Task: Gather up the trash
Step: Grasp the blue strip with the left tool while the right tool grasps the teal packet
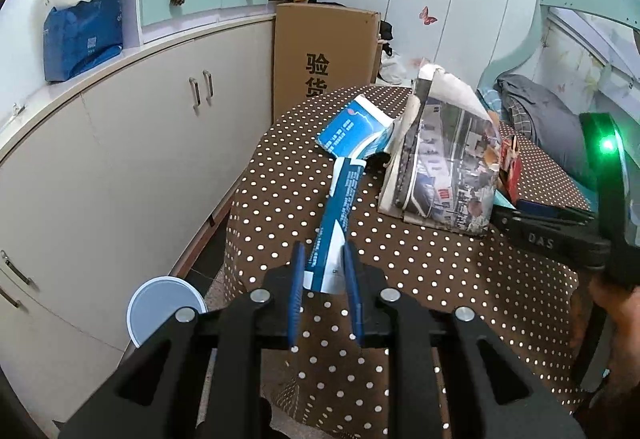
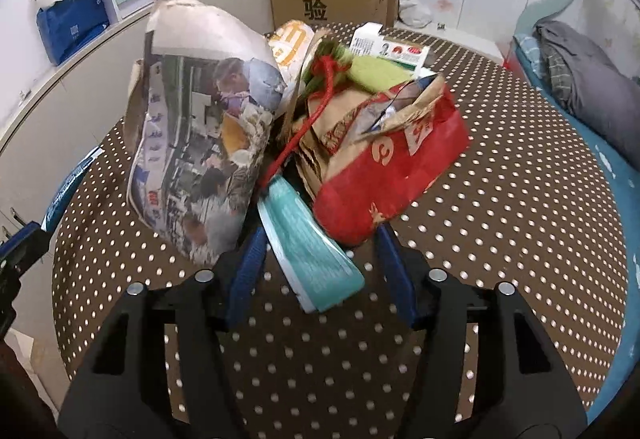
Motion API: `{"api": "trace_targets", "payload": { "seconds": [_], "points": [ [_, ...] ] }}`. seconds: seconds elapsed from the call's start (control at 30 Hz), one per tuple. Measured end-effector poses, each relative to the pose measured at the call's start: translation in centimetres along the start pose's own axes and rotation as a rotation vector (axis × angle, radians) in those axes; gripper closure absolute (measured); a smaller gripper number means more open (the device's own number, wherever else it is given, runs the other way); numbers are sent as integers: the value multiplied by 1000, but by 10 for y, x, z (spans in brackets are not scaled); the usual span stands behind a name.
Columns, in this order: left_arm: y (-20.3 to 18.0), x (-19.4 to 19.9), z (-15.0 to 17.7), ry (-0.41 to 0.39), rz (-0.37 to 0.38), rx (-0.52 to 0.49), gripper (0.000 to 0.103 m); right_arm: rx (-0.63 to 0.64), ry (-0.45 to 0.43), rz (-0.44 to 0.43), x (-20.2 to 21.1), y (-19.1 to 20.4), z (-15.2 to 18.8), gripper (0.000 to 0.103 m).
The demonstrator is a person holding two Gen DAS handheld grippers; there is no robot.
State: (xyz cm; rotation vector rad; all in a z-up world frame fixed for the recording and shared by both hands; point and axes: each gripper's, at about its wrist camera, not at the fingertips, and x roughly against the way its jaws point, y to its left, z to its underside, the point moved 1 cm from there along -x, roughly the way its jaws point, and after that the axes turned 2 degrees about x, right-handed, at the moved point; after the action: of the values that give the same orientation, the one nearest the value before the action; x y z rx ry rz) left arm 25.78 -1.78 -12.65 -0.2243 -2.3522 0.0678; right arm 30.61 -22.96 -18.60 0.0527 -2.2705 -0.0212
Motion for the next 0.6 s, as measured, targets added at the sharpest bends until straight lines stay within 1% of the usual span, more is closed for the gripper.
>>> {"api": "trace_targets", "payload": {
  "seconds": [0.03,0.1,0.17,0.27,0.43,0.6],
  "points": [
    [0,-2,-1,2,1,1,84,3,2,1,-1,0,-2,58],
    [0,-4,-1,4,3,2,84,21,6,18,-2,3,-4,61],
    [0,-5,-1,5,8,6,84,33,4,18,0,7,-1,68],
    [0,-3,1,3,12,7,84,28,4,-10,10,14,10,73],
    [-3,5,6,0,29,10,84,8,8,-45,29,13,30,75],
    [-7,17,10,-8,56,4,84,-14,-19,-56,52,8,41,75]
  ]
}}
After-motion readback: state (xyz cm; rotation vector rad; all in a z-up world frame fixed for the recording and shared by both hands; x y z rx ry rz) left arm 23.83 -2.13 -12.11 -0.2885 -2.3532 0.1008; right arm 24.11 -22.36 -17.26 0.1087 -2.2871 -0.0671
